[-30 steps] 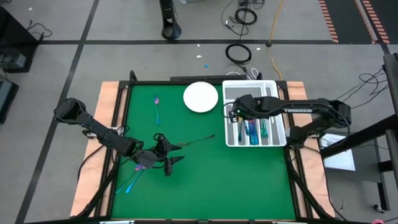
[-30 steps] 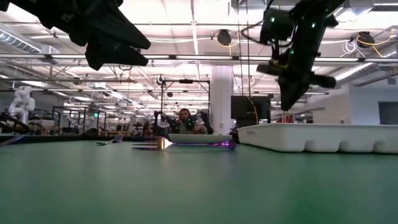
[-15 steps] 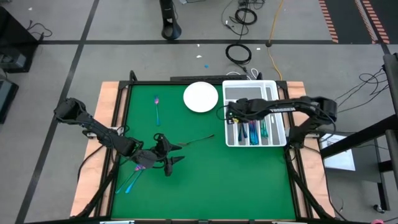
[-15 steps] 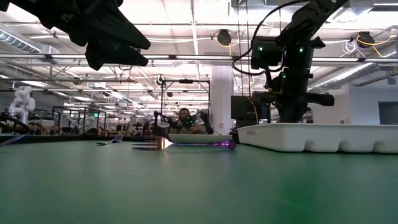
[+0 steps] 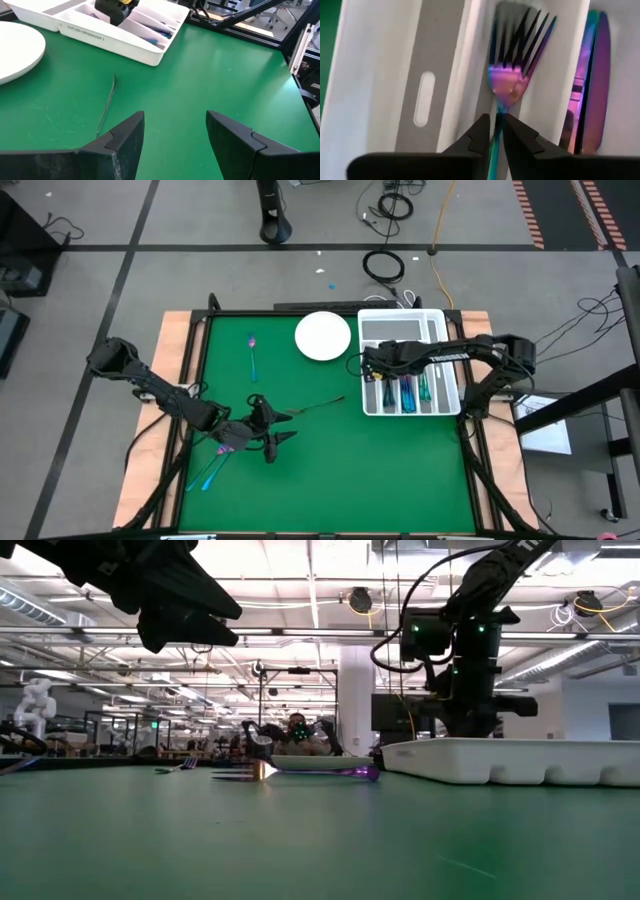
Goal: Sort silverware
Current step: Put the iridescent fork into the white silverware tray
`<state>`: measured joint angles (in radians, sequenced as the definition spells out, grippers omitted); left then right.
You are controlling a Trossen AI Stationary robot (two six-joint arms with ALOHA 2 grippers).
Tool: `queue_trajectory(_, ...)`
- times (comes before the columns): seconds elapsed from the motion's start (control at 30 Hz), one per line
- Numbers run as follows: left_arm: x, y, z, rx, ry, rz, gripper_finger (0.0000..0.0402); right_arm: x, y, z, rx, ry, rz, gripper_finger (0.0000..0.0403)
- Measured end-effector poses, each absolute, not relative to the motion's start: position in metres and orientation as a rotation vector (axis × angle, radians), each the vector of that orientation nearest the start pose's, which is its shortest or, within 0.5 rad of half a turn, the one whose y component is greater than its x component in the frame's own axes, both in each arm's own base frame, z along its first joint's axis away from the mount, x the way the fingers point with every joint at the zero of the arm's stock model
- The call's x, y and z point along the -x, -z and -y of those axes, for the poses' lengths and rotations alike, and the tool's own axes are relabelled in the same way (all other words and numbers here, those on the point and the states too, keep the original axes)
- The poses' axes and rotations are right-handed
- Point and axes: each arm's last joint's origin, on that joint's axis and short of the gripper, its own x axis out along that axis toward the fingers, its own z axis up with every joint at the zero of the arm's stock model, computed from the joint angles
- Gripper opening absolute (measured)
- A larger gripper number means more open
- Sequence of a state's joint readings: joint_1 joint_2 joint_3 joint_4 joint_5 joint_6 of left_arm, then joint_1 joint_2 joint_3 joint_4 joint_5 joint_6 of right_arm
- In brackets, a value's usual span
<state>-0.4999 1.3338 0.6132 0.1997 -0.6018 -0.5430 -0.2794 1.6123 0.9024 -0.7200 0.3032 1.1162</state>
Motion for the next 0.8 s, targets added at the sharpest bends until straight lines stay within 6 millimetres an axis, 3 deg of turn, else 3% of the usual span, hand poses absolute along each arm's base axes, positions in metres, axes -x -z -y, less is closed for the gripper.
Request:
queue_trajectory(0.17, -0.237, -0.198, 0.111, 0.261, -0.215, -0.401, 0.0215, -0.257, -0.162, 0.082, -0.876, 1.171, -1.057, 0.0071)
queue_trajectory(0.3, -0.237, -0.198, 0.111, 0.261, -0.215, -0.401, 0.0215, -0.262, -0.177, 0.083, -0.847, 1.119, -1.092, 0.0090)
queue_trajectory(0.53, -0.237, -0.198, 0.111, 0.259, -0.215, -0.404, 0.0215, -0.284, -0.224, 0.085, -0.790, 1.005, -1.046, 0.0100)
queue_trajectory(0.8, -0.237, -0.197, 0.111, 0.257, -0.216, -0.407, 0.0215, -0.324, -0.279, 0.079, -0.691, 0.735, -0.777, 0.0100)
